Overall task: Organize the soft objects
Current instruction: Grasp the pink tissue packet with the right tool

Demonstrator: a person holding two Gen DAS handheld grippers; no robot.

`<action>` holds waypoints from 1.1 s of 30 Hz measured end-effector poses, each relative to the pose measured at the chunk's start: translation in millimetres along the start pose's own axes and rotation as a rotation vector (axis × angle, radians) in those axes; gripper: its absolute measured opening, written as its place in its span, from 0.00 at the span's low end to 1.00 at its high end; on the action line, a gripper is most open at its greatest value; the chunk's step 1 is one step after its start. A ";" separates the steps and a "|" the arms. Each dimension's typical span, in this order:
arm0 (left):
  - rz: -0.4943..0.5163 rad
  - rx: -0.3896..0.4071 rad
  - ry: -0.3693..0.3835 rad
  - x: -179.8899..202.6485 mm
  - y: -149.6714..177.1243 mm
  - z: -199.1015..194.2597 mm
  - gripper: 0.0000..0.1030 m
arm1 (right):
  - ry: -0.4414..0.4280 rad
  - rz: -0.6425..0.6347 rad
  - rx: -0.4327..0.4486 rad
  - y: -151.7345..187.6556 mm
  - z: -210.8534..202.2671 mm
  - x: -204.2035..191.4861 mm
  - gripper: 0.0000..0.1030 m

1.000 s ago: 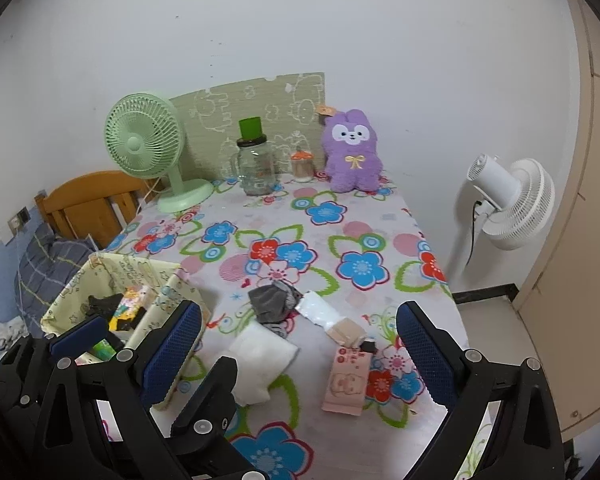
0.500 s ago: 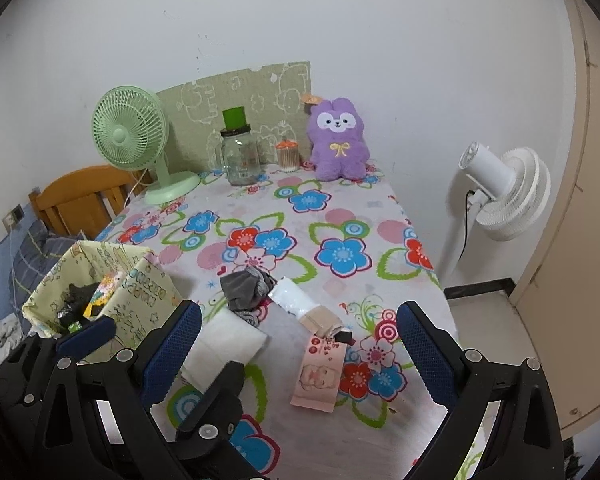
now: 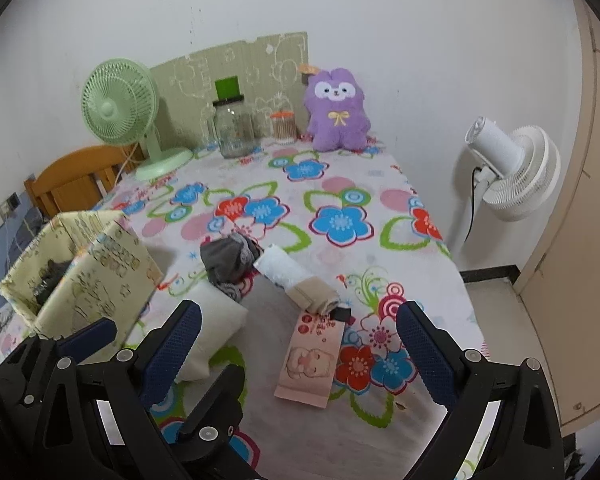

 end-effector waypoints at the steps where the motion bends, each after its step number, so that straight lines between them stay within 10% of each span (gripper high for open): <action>1: 0.001 -0.007 -0.003 -0.7 1.7 3.0 0.99 | 0.003 0.000 -0.007 2.3 3.8 0.7 0.96; 19: 0.011 -0.110 -0.040 -6.7 24.8 50.6 0.99 | 0.013 0.012 -0.176 38.0 62.5 8.4 0.82; 33: 0.016 -0.121 -0.044 -7.9 26.7 57.8 0.99 | 0.059 -0.031 -0.220 42.3 74.2 6.9 0.53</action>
Point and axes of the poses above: each gripper's, at about its wrist camera, not at the fingertips, and z roughly the way its jaws point, x to its right, y to its underside, the point moved 10 cm from there along z, roughly the way its jaws point, and after that the axes turned 1 degree about z, right-handed, at the moved point
